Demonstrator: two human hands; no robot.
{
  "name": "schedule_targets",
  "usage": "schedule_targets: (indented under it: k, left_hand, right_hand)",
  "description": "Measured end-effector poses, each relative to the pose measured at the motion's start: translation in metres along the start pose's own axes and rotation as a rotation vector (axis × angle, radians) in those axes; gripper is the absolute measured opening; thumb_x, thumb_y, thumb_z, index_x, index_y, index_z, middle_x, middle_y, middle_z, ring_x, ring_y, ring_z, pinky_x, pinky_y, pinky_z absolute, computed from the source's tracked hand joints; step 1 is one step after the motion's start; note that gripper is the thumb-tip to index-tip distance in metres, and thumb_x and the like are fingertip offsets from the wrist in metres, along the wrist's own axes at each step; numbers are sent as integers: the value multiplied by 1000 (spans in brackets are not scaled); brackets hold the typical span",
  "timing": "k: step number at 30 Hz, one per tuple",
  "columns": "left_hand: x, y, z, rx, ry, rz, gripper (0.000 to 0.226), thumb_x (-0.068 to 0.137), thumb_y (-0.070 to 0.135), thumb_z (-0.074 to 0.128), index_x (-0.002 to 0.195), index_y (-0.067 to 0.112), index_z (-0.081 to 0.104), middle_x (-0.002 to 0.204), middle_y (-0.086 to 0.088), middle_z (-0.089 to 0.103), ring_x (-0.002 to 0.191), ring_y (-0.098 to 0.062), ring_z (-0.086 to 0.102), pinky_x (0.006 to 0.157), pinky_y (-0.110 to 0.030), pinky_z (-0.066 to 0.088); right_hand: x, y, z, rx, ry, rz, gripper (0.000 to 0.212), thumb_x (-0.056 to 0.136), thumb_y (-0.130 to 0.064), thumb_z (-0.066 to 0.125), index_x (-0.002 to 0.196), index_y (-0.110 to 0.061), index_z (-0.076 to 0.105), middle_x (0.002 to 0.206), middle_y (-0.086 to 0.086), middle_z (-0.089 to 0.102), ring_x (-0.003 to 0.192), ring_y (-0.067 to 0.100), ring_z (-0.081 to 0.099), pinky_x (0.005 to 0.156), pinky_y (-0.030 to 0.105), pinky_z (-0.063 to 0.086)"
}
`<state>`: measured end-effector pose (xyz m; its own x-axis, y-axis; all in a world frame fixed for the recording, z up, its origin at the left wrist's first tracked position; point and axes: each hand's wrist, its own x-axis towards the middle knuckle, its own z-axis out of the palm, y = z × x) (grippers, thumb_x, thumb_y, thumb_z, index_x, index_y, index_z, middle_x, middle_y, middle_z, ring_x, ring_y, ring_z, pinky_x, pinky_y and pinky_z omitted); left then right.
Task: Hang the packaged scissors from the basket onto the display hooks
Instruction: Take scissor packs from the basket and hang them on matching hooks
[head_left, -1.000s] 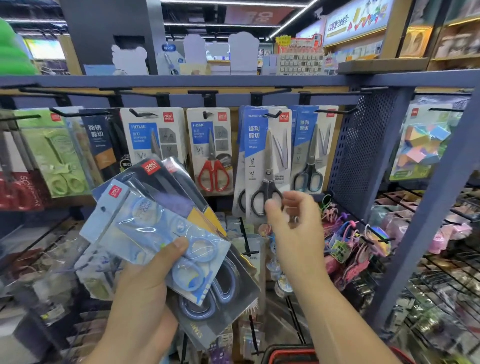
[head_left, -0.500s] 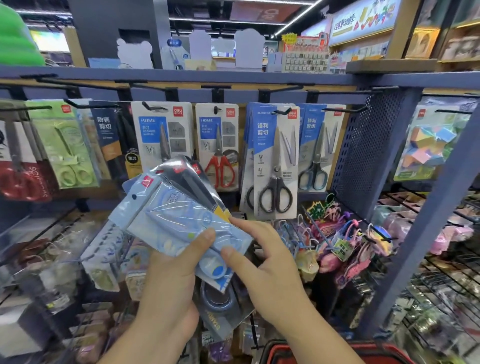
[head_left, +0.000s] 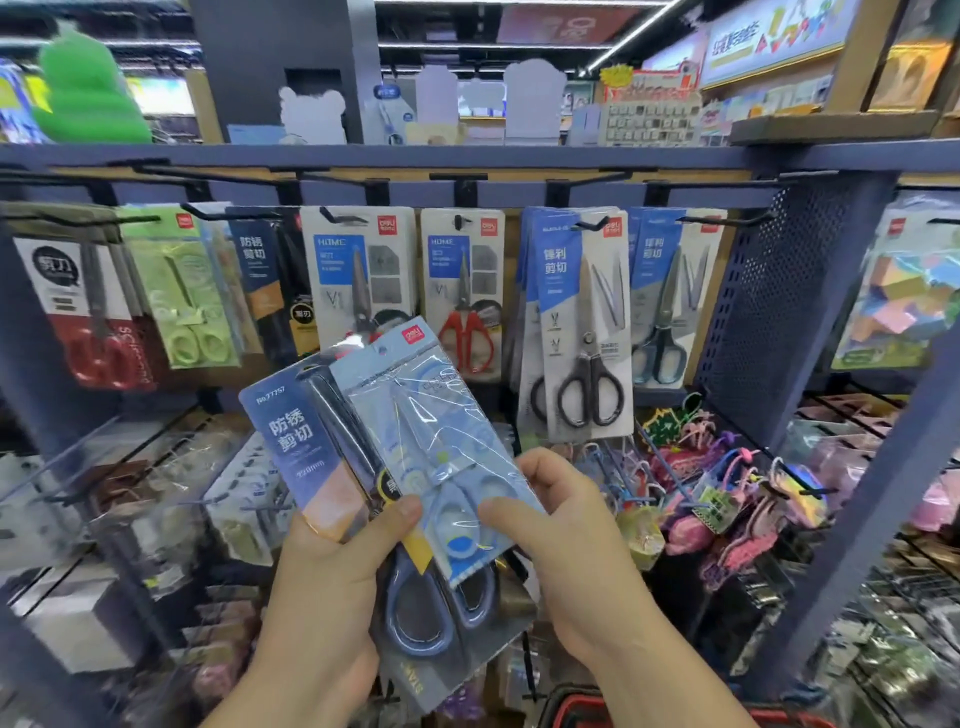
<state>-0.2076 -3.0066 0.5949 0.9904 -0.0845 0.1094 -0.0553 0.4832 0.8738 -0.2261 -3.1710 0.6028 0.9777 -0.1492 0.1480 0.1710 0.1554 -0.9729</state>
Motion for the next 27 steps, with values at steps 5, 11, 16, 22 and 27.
schedule_targets:
  k: [5,11,16,22,27]
  left_hand:
    - [-14,-1,-18,105,34,27,50,82,1,73,128,21,74,126,-9,77,118,-33,73,104,-54,55]
    - [-19,16,-44,17,151,80,52,79,4,71,130,16,71,119,-12,79,107,-35,77,77,-41,65]
    - [-4,33,-95,-25,174,87,45,83,7,68,127,13,72,122,-15,77,112,-34,75,79,-39,64]
    - [28,71,-185,144,125,108,47,72,6,81,116,24,79,119,-6,79,111,-26,75,97,-46,59]
    - [58,106,-252,190,107,69,60,72,7,83,129,18,70,120,-6,79,111,-28,76,90,-41,62]
  right_hand:
    - [13,-11,9,-51,-201,64,34,84,-30,86,109,-12,72,104,7,80,96,27,77,84,43,61]
    - [17,1,62,-31,-221,45,18,97,-11,72,113,-18,67,109,1,79,100,26,77,88,47,63]
    - [27,17,112,116,-159,27,33,95,-4,71,123,-16,59,117,4,77,109,30,74,96,52,59]
    - [61,22,186,94,-97,80,57,83,10,70,130,-17,51,116,11,75,100,35,75,82,53,63]
    - [84,18,252,214,63,110,17,106,-28,59,98,-18,70,94,3,76,83,20,73,82,46,62]
